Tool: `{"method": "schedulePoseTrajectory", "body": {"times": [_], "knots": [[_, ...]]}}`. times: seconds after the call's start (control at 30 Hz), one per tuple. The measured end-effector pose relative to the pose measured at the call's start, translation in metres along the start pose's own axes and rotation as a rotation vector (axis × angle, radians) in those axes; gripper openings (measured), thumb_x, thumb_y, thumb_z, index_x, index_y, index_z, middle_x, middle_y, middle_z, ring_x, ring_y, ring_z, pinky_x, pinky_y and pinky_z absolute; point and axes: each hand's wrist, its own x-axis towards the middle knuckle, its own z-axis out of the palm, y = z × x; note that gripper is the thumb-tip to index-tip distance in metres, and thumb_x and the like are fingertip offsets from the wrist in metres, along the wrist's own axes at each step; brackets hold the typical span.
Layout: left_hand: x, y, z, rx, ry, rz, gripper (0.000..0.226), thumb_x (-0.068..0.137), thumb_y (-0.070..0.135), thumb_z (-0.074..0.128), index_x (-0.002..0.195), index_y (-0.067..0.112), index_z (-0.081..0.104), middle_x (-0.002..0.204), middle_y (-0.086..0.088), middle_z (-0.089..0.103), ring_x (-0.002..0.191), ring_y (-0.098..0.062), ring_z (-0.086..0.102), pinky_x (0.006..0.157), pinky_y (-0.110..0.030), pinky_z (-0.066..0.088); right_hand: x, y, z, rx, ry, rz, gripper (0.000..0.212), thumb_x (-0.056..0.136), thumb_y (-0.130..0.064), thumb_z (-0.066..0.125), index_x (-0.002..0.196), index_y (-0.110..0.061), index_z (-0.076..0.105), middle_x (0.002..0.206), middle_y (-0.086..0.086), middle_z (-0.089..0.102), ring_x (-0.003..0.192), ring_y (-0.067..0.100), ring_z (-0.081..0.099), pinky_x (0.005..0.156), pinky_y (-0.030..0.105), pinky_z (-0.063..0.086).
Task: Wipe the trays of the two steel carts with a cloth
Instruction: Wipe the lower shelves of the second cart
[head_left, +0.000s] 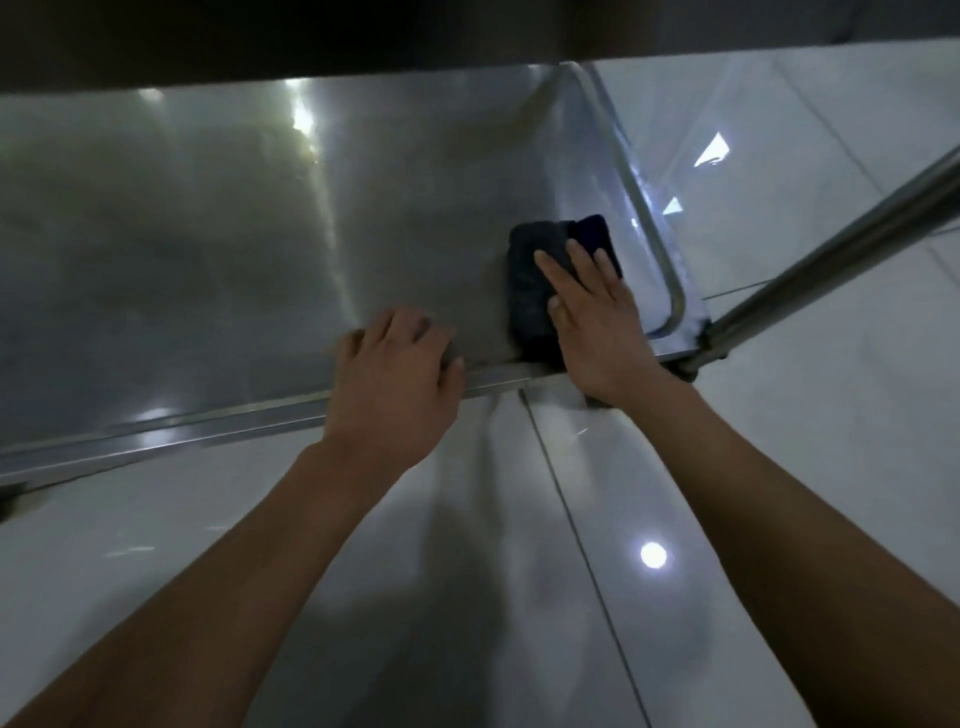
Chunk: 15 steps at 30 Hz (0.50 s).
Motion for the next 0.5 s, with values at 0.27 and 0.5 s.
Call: {"method": "schedulePoseTrajectory", "body": {"times": [0.27, 0.5], "knots": [[0.005, 0.038, 0.018, 0.046, -0.051, 0.021, 0.028, 0.094, 0.040, 0.052, 0.108, 0.024, 0.071, 0.123, 0.001, 0.058, 0.121, -0.025, 0.049, 0.099, -0.052, 0.042, -0.007, 0.046, -0.016, 0.009, 0.010, 0.158, 0.052, 0.107, -0.027, 0.025, 0.157, -0.035, 0.015, 0.167, 0.000, 0.002, 0.153, 0.026, -0.004, 0.123, 0.046, 0.003], [0.005, 0.003, 0.005, -0.135, -0.059, 0.054, 0.030, 0.095, 0.036, 0.057, 0.120, 0.026, 0.069, 0.129, 0.005, 0.061, 0.121, -0.020, 0.054, 0.100, -0.041, 0.041, -0.005, 0.014, -0.006, 0.021, -0.017, 0.115, 0.053, 0.106, -0.029, 0.026, 0.158, -0.034, 0.014, 0.167, 0.001, 0.003, 0.153, 0.029, -0.004, 0.122, 0.048, 0.004]]}}
